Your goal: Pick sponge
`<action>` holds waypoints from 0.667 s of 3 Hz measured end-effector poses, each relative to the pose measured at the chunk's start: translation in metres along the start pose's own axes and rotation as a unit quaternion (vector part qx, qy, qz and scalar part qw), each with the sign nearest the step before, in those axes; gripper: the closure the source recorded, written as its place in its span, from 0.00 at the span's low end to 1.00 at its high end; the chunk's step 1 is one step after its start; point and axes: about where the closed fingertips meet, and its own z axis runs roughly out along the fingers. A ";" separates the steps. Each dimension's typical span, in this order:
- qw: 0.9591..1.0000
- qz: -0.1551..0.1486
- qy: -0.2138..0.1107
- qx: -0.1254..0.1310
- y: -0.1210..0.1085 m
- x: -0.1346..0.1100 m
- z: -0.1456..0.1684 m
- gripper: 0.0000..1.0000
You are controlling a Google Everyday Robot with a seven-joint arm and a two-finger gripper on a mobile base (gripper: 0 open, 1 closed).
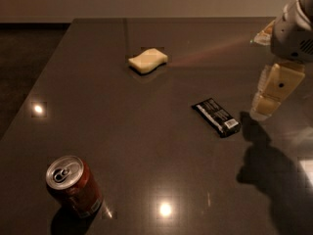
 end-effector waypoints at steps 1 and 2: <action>1.000 0.010 -0.024 0.004 -0.032 -0.027 0.027 0.00; 0.999 0.020 -0.045 0.004 -0.063 -0.055 0.056 0.00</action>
Offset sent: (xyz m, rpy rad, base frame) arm 0.1485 0.0739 -0.0386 0.1593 -0.0332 -0.0310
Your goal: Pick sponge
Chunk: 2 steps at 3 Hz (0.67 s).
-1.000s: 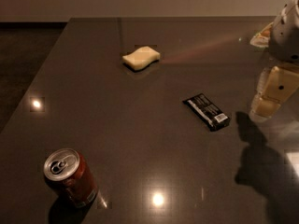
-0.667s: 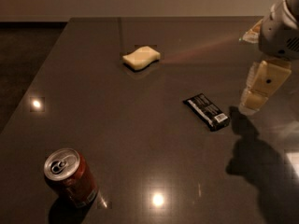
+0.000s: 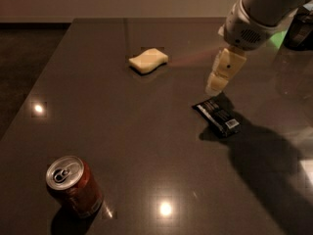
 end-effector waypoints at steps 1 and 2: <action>0.999 0.019 -0.034 -0.006 -0.031 -0.035 0.034 0.00; 0.998 0.035 -0.050 -0.006 -0.056 -0.058 0.061 0.00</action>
Offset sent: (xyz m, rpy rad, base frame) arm 0.1322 0.0736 -0.0305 0.1696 -0.0119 -0.0648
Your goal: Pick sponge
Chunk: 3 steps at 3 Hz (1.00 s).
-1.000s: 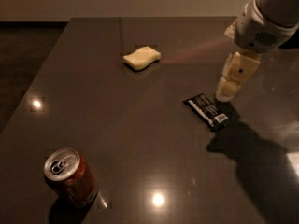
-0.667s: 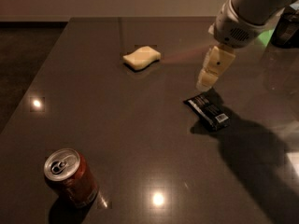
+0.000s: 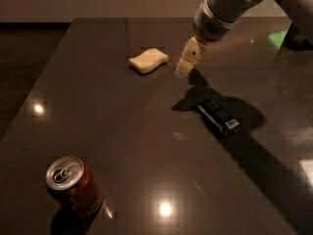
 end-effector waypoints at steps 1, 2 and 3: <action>0.999 0.030 -0.002 0.013 -0.025 -0.019 0.040 0.00; 0.997 0.068 0.003 0.025 -0.037 -0.031 0.069 0.00; 0.995 0.095 0.002 0.011 -0.039 -0.041 0.090 0.00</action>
Offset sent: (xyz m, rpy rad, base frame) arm 0.0839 0.0434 -0.0448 0.0384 -0.0063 -0.2158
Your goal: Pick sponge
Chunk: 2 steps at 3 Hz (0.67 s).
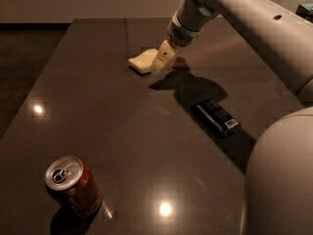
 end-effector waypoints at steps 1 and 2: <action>1.000 0.005 0.001 -0.021 0.011 -0.011 0.018 0.00; 0.999 0.006 0.000 -0.035 0.021 -0.018 0.029 0.00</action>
Offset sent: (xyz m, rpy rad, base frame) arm -0.0010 0.0490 -0.0230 0.0514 0.0760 0.0328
